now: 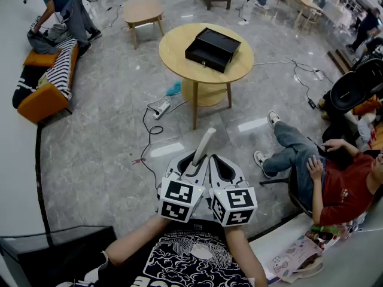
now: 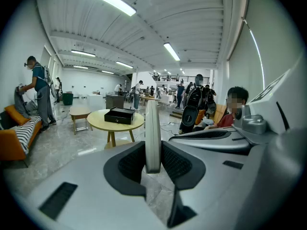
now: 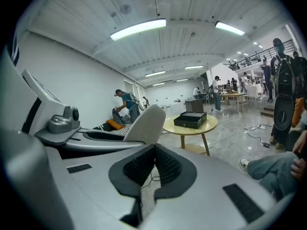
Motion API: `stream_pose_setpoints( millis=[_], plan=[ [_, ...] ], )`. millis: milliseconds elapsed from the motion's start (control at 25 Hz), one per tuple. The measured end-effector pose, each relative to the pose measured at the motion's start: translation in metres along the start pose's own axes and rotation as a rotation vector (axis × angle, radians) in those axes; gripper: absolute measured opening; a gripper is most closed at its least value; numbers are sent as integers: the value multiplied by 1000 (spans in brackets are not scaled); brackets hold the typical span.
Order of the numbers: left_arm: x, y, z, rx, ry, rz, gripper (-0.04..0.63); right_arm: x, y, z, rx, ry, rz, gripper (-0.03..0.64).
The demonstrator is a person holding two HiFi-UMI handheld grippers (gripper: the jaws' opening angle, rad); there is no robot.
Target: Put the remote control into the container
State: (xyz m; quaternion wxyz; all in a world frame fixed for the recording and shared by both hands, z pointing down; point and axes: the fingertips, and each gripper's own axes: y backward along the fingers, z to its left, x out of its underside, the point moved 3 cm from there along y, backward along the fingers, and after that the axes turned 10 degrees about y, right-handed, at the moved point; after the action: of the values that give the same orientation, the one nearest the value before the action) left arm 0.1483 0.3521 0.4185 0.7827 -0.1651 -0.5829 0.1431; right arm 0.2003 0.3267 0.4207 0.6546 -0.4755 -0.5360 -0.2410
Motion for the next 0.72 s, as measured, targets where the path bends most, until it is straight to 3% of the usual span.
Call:
stream_pose_setpoints(
  millis=[720],
  plan=[
    [-11, -4, 38, 0, 37, -7, 104, -12, -31, 8, 30, 6, 38, 23]
  ],
)
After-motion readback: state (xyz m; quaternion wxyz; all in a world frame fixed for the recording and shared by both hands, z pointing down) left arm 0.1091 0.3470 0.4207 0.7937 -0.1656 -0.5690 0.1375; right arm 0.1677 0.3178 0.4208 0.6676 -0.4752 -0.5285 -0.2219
